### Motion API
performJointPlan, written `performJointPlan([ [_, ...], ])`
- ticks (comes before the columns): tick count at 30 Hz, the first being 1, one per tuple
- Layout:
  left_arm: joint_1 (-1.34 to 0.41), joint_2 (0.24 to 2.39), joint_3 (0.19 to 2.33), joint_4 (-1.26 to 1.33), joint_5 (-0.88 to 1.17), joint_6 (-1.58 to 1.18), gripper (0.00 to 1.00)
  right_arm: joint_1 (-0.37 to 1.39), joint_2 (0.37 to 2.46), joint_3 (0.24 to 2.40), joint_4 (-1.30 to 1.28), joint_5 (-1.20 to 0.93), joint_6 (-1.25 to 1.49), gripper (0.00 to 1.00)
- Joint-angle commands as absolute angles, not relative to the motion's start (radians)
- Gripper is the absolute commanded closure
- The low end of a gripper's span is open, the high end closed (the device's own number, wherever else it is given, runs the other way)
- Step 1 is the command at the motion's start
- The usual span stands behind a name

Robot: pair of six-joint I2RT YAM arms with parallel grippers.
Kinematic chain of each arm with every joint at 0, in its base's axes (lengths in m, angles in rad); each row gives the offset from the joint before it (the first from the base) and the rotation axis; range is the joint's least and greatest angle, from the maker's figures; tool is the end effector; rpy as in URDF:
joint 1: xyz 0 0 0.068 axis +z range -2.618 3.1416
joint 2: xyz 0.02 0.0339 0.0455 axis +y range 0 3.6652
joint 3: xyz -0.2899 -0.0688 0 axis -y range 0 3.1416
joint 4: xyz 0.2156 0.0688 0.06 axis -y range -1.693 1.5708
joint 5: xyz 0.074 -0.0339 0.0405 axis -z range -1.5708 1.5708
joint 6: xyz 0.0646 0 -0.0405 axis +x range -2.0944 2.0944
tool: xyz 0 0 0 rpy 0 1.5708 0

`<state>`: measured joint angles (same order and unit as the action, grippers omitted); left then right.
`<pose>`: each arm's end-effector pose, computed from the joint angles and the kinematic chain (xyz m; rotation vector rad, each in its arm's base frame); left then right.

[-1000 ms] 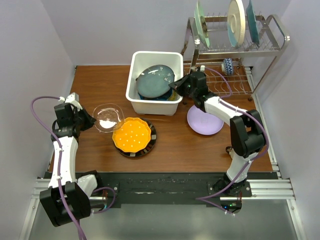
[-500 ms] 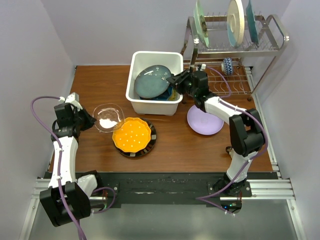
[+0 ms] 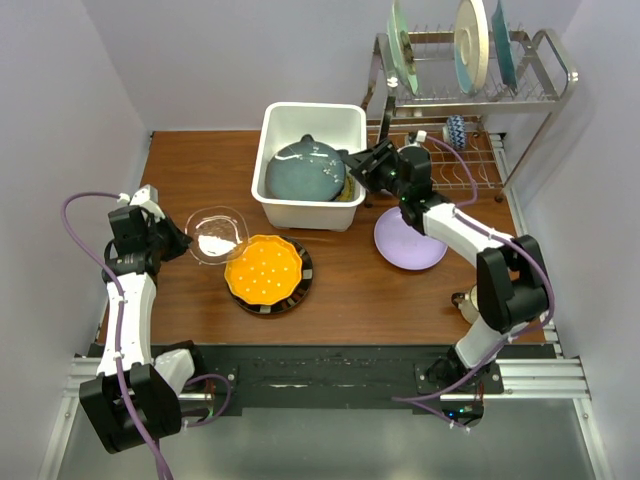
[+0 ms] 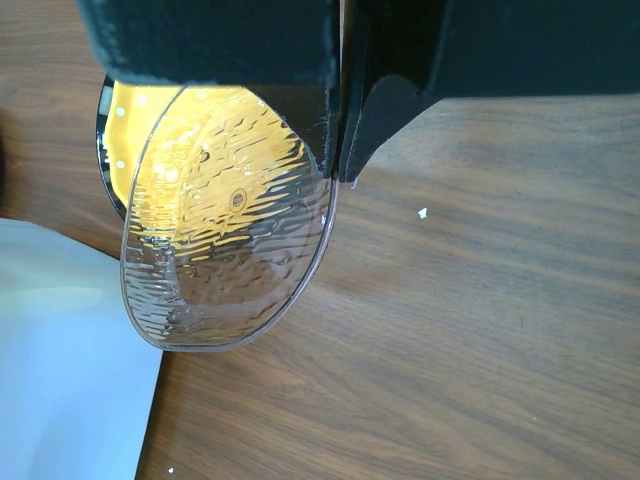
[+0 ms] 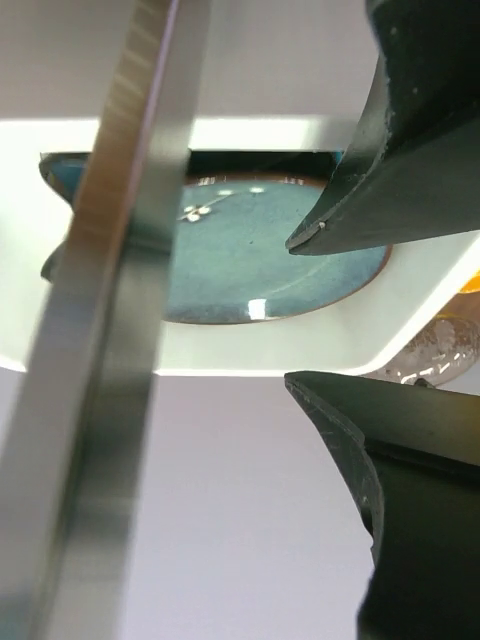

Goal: Place the plates into the plastic bin on the countertop
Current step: Place the plate in the plastic bin, then pick up the plate at the center of the board.

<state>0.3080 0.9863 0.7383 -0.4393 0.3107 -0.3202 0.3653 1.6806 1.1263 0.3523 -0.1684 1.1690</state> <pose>0.1856 0.0383 0.2745 -0.5336 2.1788 -0.3568 0.3712 0.1536 0.3116 0.6377 1.8430 1.2201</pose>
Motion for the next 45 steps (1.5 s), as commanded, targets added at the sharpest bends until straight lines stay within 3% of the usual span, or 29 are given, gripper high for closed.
performJointPlan([
  [1,0.319,0.977,0.739,-0.397,0.330,-0.302,1.00,0.360,1.569,1.103,0.342,-0.129,1.117,0.43],
  [21,0.319,0.971,0.739,-0.397,0.328,-0.305,1.00,0.359,1.344,0.999,0.170,-0.259,0.971,0.34],
  [27,0.321,0.969,0.741,-0.397,0.327,-0.304,1.00,0.370,1.361,0.924,0.219,-0.354,1.000,0.34],
  [45,0.321,0.982,0.739,-0.397,0.342,-0.301,1.00,0.621,1.483,0.882,0.150,-0.304,0.907,0.39],
])
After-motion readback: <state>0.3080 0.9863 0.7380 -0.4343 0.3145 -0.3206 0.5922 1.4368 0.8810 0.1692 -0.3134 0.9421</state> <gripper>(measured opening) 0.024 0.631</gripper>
